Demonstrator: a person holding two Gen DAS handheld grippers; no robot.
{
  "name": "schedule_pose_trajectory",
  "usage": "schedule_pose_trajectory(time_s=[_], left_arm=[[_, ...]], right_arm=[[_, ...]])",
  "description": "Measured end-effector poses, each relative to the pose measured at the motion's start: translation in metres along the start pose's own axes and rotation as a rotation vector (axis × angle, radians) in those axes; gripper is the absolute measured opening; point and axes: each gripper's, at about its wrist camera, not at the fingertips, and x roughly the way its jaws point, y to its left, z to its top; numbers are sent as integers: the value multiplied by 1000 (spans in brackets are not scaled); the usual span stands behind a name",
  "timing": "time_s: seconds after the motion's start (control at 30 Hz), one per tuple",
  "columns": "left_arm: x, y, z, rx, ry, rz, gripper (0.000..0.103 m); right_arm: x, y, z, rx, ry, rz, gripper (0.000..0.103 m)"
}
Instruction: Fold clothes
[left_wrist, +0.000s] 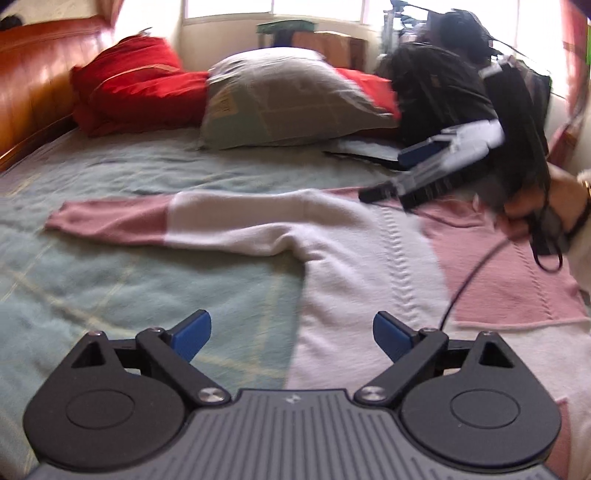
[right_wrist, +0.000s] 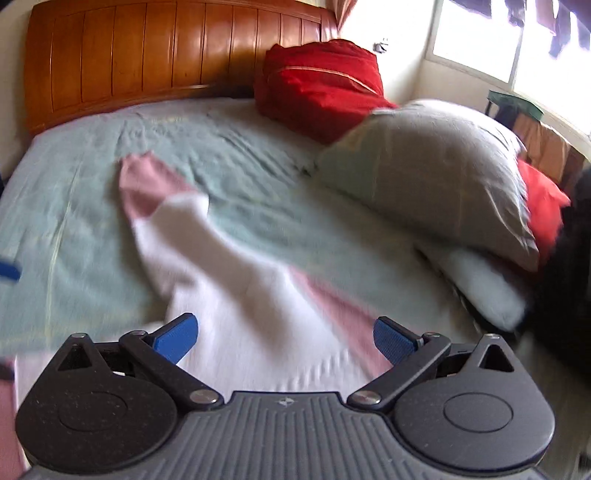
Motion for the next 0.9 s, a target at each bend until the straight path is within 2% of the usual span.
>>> schedule_pose_trajectory(time_s=[0.03, 0.17, 0.23, 0.37, 0.43, 0.77, 0.9], left_arm=[[0, 4, -2, -14, 4, 8, 94], [1, 17, -8, -42, 8, 11, 95], [1, 22, -9, -42, 4, 17, 95], [1, 29, -11, -60, -5, 24, 95], [3, 32, -12, -69, -5, 20, 95], [11, 34, -15, -75, 1, 2, 95], [12, 35, -17, -80, 6, 3, 95]], right_arm=[[9, -1, 10, -3, -4, 5, 94], [53, 7, 47, -55, -7, 23, 92], [75, 13, 60, -79, 9, 45, 86], [116, 26, 74, -145, 52, 48, 81], [124, 34, 72, -181, 67, 62, 79], [134, 63, 54, -384, 91, 102, 79], [145, 51, 50, -356, 89, 174, 75]])
